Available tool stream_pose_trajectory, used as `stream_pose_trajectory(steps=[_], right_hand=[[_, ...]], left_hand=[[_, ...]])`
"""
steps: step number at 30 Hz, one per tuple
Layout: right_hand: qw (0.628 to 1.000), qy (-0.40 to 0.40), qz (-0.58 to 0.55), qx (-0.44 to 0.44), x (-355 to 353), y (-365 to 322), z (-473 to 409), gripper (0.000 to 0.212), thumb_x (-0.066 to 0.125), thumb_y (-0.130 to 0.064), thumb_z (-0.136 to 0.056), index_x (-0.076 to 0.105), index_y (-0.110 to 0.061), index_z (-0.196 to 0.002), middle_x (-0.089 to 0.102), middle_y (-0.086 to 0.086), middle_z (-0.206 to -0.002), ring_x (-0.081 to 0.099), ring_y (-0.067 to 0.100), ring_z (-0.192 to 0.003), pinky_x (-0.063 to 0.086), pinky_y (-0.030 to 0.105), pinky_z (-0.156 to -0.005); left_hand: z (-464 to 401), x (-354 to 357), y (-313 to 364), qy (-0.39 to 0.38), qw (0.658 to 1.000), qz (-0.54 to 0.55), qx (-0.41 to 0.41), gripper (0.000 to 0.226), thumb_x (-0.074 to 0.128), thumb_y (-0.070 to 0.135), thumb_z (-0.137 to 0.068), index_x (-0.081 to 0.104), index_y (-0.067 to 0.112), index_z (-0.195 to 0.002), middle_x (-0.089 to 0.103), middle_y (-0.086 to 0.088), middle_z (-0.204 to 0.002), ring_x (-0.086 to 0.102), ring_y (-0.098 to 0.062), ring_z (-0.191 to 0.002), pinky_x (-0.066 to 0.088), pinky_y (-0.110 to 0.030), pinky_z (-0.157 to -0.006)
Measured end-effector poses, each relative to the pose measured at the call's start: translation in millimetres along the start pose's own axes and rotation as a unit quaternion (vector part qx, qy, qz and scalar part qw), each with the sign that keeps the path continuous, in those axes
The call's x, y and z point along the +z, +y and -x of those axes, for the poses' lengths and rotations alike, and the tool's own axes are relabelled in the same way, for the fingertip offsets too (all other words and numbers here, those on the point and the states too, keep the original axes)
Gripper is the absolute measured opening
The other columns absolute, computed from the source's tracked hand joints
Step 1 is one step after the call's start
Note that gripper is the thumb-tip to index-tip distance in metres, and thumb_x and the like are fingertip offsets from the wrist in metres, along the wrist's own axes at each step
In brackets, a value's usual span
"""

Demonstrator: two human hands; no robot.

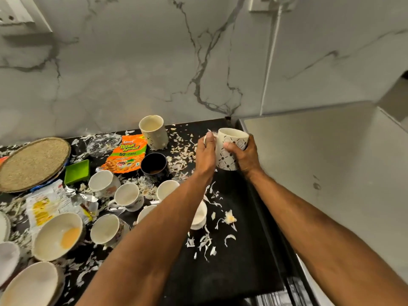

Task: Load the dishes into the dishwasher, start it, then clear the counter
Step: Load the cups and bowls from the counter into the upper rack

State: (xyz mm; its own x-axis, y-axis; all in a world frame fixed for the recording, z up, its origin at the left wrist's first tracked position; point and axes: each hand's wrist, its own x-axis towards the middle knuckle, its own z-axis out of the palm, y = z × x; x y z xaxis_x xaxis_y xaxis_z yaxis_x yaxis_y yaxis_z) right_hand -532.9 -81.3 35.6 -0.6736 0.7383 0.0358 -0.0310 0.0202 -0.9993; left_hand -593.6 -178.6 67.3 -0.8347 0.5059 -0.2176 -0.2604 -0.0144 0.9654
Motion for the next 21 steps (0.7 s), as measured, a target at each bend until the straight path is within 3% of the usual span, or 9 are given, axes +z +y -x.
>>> stream_pose_trajectory(steps=[3,7,13,19,21], right_hand=[[0.999,0.045,-0.01,0.001,-11,0,32,0.073,0.075,-0.053,-0.052,0.048,-0.02,-0.111,0.064,0.0,-0.104,0.067,0.015,-0.091,0.058,0.031,-0.076],[0.992,0.12,-0.035,0.02,-26,5,77,0.064,0.08,-0.05,-0.053,0.055,-0.02,-0.105,0.068,0.006,-0.102,0.068,0.022,-0.092,0.058,0.044,-0.082],[0.976,0.2,-0.073,0.041,-57,7,154,0.054,0.08,-0.044,-0.057,0.057,-0.018,-0.098,0.069,-0.001,-0.089,0.069,0.011,-0.078,0.056,0.03,-0.068],[0.962,0.261,-0.062,0.055,-100,7,220,0.076,0.075,-0.057,-0.052,0.054,-0.012,-0.11,0.069,0.002,-0.097,0.069,0.012,-0.08,0.055,0.027,-0.067],[0.955,0.28,-0.073,0.058,-116,8,241,0.075,0.076,-0.056,-0.051,0.053,-0.013,-0.108,0.068,0.003,-0.096,0.069,0.013,-0.079,0.056,0.028,-0.067]], left_hand=[[27,4,-7,-0.039,0.999,0.004,-0.007,0.031,0.037,0.049,-0.101,0.053,0.022,-0.101,0.063,-0.015,-0.111,0.065,-0.03,-0.101,0.055,-0.054,-0.086],[55,6,-23,-0.066,0.997,-0.032,-0.002,0.043,0.039,0.048,-0.101,0.064,0.012,-0.101,0.068,-0.013,-0.103,0.067,-0.026,-0.095,0.057,-0.045,-0.084],[107,20,-52,-0.137,0.988,-0.067,0.031,0.038,0.043,0.036,-0.102,0.061,0.007,-0.085,0.062,-0.006,-0.08,0.058,-0.01,-0.071,0.051,-0.023,-0.064],[166,46,-75,-0.205,0.975,-0.085,0.025,0.036,0.043,0.034,-0.103,0.059,0.012,-0.079,0.06,0.001,-0.071,0.055,0.004,-0.057,0.048,-0.016,-0.056],[185,57,-84,-0.227,0.969,-0.09,0.022,0.036,0.043,0.035,-0.102,0.06,0.013,-0.08,0.063,-0.001,-0.074,0.058,0.0,-0.063,0.05,-0.019,-0.06]])
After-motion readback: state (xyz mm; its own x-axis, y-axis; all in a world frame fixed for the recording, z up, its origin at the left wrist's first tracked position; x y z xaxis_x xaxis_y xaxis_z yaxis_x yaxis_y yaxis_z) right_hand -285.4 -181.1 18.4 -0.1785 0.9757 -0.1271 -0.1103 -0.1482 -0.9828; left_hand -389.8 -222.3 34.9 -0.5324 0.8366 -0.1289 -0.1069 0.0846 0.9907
